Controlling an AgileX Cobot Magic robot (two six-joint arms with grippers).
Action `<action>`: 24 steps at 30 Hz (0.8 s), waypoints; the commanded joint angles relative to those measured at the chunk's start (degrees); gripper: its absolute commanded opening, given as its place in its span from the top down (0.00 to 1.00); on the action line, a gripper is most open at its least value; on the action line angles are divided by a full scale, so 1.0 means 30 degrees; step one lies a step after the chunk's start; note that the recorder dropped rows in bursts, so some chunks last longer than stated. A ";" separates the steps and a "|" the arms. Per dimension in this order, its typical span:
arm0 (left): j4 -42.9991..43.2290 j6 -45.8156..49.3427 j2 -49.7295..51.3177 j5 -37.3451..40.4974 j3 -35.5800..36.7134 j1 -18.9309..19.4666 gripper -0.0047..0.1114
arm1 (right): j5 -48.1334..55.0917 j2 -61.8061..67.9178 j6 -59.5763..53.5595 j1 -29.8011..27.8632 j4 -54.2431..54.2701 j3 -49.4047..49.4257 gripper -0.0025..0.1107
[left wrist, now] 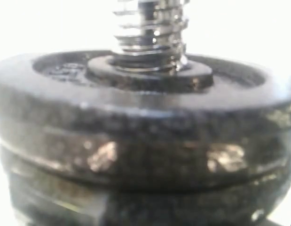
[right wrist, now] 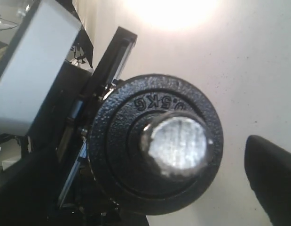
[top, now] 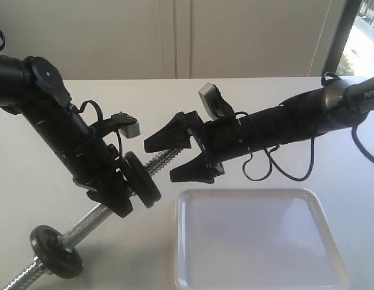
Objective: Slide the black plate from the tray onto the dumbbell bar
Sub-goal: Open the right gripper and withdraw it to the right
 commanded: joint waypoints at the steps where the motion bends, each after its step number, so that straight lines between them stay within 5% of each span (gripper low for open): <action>1: -0.2543 -0.0103 -0.0971 0.1398 -0.0396 -0.0036 0.96 | 0.0258 -0.0260 -0.0017 -0.0544 -0.0210 -0.0142 0.05; 6: -0.2543 -0.0103 -0.0971 0.1398 -0.0396 -0.0036 0.96 | 0.0258 -0.0324 0.0202 -0.0912 -0.0388 -0.0142 0.07; 9: -0.2543 -0.0103 -0.0971 0.1357 -0.0396 -0.0036 0.96 | 0.0258 -0.0470 0.0549 -0.1143 -0.0933 -0.0142 0.16; 12: -0.2543 -0.0103 -0.0971 0.1316 -0.0396 -0.0036 0.96 | 0.0258 -0.0701 0.0639 -0.1465 -0.1143 -0.0102 0.36; 18: -0.2543 -0.0156 -0.0971 0.1316 -0.0396 -0.0036 0.96 | 0.0258 -0.1769 -0.0152 -0.1929 -0.1183 0.0095 0.98; 24: -0.2543 -0.0285 -0.0895 0.1276 -0.0396 -0.0036 0.96 | 0.0258 -0.3746 -0.1050 -0.2373 -0.1223 0.0650 0.98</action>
